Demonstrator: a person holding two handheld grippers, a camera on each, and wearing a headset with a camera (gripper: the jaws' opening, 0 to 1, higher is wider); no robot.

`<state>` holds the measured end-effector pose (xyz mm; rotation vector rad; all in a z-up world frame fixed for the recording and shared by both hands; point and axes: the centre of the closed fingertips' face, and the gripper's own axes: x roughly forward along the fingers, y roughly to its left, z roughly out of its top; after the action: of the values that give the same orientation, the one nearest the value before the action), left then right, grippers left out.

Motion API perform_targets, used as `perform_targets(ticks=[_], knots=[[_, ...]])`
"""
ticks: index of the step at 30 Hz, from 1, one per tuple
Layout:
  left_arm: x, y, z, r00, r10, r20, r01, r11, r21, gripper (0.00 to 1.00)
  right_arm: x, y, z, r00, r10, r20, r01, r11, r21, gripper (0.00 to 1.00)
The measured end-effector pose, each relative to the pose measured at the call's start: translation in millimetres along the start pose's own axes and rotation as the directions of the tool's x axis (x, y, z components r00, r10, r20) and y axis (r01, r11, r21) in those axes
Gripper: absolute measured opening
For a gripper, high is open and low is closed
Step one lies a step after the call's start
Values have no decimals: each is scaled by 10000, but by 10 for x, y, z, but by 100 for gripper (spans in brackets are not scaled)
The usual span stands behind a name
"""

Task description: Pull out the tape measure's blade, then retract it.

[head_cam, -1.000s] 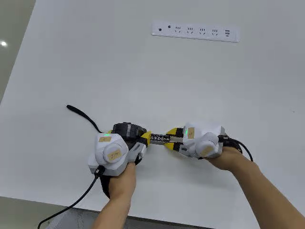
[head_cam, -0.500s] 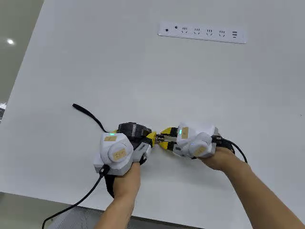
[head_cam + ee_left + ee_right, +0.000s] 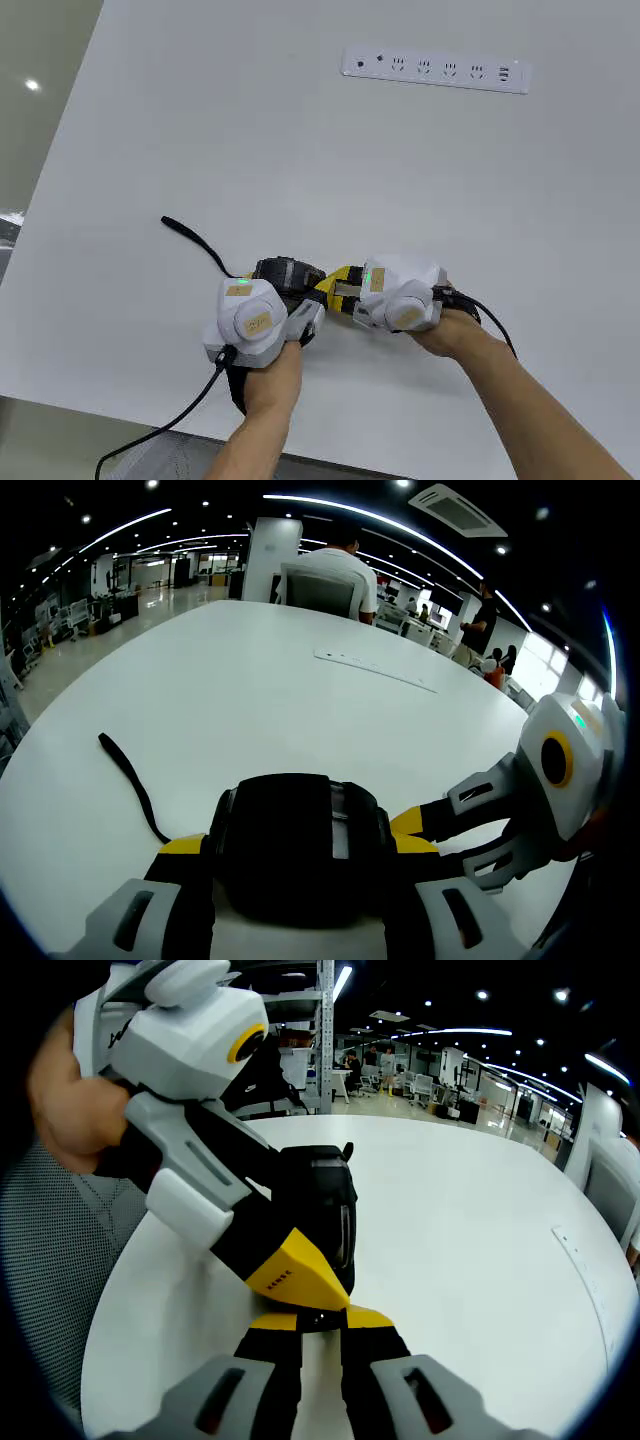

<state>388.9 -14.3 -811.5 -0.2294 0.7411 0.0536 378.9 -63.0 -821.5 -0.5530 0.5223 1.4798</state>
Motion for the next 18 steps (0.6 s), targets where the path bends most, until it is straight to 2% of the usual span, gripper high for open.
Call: perform_targets(ticks=[8, 18], knots=[[-7, 9, -13, 10000, 51, 17, -51, 10000, 39, 66, 7, 22, 11, 10000, 44, 68, -41, 9992, -392, 13], [0, 15, -14, 9997, 184, 146, -186, 9997, 142, 68, 15, 14, -1, 9999, -67, 127, 71, 9995, -313, 15]])
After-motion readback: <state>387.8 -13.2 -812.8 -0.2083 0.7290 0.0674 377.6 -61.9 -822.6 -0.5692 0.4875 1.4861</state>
